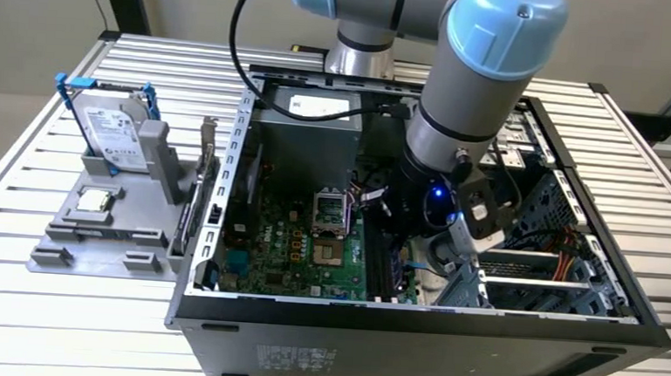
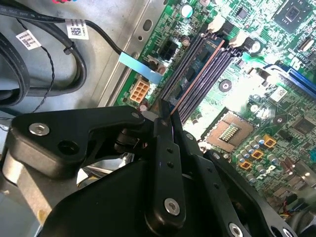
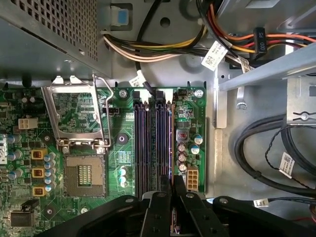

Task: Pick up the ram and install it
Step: 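Insert the ram into the slot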

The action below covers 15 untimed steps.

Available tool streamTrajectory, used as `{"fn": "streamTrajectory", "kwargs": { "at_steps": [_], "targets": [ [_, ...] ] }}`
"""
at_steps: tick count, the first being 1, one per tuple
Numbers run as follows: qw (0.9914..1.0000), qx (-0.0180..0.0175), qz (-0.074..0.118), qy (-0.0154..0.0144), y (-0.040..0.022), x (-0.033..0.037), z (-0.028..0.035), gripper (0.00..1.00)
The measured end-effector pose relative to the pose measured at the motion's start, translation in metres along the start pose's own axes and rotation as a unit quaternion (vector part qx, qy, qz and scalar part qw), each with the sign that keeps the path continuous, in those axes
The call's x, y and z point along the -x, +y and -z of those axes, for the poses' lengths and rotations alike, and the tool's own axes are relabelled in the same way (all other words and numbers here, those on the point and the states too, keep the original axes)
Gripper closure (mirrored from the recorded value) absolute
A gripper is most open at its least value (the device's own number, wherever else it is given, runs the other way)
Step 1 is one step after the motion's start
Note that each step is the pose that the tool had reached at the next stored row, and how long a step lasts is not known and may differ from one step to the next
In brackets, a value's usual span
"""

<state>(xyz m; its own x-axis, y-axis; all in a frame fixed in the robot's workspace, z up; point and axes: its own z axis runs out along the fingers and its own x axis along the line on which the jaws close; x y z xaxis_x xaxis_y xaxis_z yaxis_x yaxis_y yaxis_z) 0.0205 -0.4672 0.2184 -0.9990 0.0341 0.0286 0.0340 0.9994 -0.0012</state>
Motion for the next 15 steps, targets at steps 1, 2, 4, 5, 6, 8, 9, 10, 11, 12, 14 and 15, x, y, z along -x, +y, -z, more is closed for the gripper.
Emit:
{"fn": "streamTrajectory", "kwargs": {
  "at_steps": [1, 2, 4, 5, 6, 8, 9, 10, 11, 12, 14, 15],
  "targets": [
    [1.00000, -0.0001, 0.000, 0.0003, 0.0000, 0.0000, -0.0001, 1.00],
    [1.00000, -0.0001, 0.000, 0.0005, 0.0000, 0.0000, -0.0003, 1.00],
    [1.00000, 0.0000, 0.000, 0.0009, 0.0000, 0.0001, -0.0009, 1.00],
    [1.00000, 0.0001, 0.000, 0.0010, 0.0001, 0.0001, -0.0015, 1.00],
    [1.00000, 0.0001, 0.000, 0.0011, 0.0001, 0.0001, -0.0023, 1.00],
    [1.00000, 0.0000, 0.000, 0.0013, 0.0000, 0.0002, -0.0038, 1.00],
    [1.00000, 0.0000, 0.000, 0.0013, 0.0000, 0.0002, -0.0044, 1.00],
    [1.00000, -0.0001, 0.000, 0.0013, -0.0001, 0.0001, -0.0046, 1.00],
    [1.00000, -0.0002, 0.000, 0.0014, -0.0001, 0.0002, -0.0046, 1.00],
    [1.00000, -0.0002, 0.000, 0.0014, -0.0001, 0.0001, -0.0046, 1.00],
    [1.00000, 0.0000, 0.000, 0.0013, 0.0000, 0.0002, -0.0048, 1.00],
    [1.00000, -0.0001, 0.000, 0.0013, 0.0000, 0.0002, -0.0049, 1.00]
  ]
}}
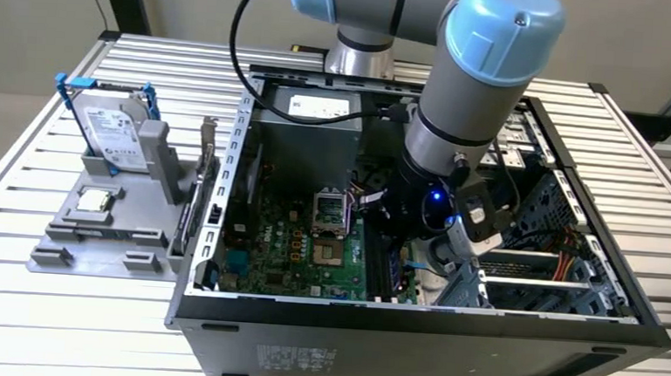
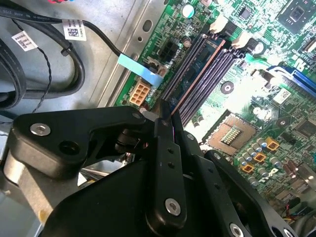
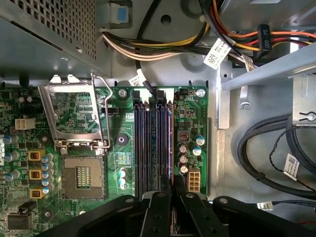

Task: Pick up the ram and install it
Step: 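Insert the ram into the slot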

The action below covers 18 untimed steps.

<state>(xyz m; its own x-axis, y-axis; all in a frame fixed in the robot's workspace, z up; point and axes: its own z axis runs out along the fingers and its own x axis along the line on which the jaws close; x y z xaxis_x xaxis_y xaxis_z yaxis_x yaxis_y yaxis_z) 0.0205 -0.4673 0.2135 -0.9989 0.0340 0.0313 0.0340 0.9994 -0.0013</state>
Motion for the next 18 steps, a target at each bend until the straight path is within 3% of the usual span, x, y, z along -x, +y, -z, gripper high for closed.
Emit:
{"fn": "streamTrajectory", "kwargs": {
  "at_steps": [12, 13, 18],
  "targets": [
    [1.00000, 0.0000, 0.000, 0.0000, 0.0000, 0.0001, -0.0028, 1.00],
    [1.00000, 0.0001, 0.000, 0.0000, 0.0000, 0.0001, -0.0029, 0.00],
    [1.00000, -0.0002, 0.000, 0.0000, 0.0000, 0.0001, -0.0034, 0.00]
  ]
}}
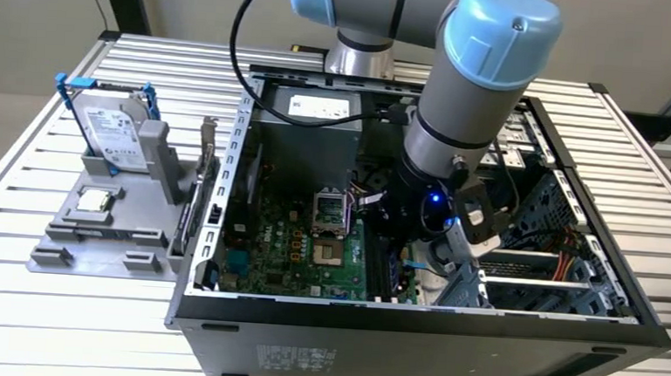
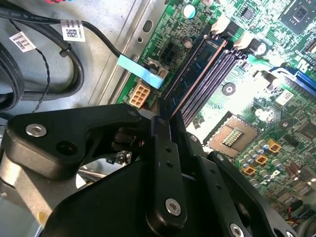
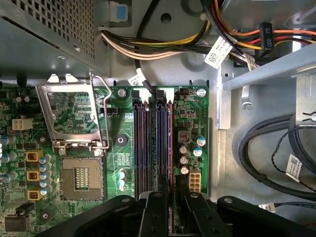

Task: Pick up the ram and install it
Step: 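Insert the ram into the slot, then press down the ram until it locks into place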

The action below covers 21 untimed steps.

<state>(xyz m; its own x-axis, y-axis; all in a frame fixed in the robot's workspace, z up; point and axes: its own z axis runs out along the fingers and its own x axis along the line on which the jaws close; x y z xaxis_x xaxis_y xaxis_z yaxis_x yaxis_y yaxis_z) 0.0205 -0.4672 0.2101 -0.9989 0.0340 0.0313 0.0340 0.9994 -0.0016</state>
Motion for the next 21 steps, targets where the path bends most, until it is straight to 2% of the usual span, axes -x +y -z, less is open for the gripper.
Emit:
{"fn": "streamTrajectory", "kwargs": {
  "at_steps": [3, 7, 16, 18, 21],
  "targets": [
    [1.00000, 0.0000, 0.000, 0.0000, 0.0000, 0.0000, 0.0011, 0.00],
    [1.00000, 0.0000, 0.000, 0.0000, 0.0000, -0.0003, 0.0100, 0.00],
    [1.00000, 0.0000, 0.000, 0.0000, -0.0001, -0.0015, 0.0394, 0.00],
    [1.00000, -0.0001, 0.000, 0.0000, -0.0001, -0.0018, 0.0426, 0.00],
    [1.00000, 0.0001, 0.000, 0.0000, -0.0001, -0.0019, 0.0426, 0.00]
  ]
}}
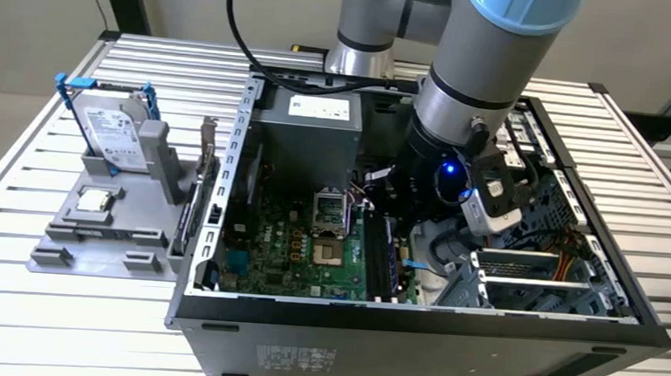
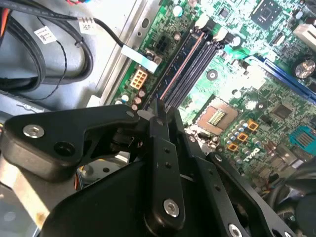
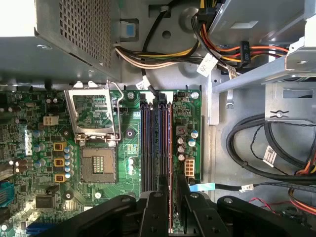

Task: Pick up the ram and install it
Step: 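Press down the ram until it locks into place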

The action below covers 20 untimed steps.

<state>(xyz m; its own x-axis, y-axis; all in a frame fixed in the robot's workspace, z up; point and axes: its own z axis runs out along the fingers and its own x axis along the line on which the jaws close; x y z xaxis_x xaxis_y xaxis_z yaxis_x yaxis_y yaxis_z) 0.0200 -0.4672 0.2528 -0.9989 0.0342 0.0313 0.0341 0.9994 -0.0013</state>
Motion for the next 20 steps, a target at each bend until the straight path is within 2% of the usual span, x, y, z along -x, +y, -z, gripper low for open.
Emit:
{"fn": "streamTrajectory", "kwargs": {
  "at_steps": [1, 2, 20],
  "targets": [
    [1.00000, -0.0001, 0.000, 0.0000, 0.0000, 0.0000, 0.0001, 0.00],
    [1.00000, -0.0002, 0.000, 0.0000, 0.0000, 0.0000, 0.0002, 1.00],
    [1.00000, -0.0002, 0.000, 0.0000, 0.0000, -0.0001, 0.0012, 1.00]
  ]
}}
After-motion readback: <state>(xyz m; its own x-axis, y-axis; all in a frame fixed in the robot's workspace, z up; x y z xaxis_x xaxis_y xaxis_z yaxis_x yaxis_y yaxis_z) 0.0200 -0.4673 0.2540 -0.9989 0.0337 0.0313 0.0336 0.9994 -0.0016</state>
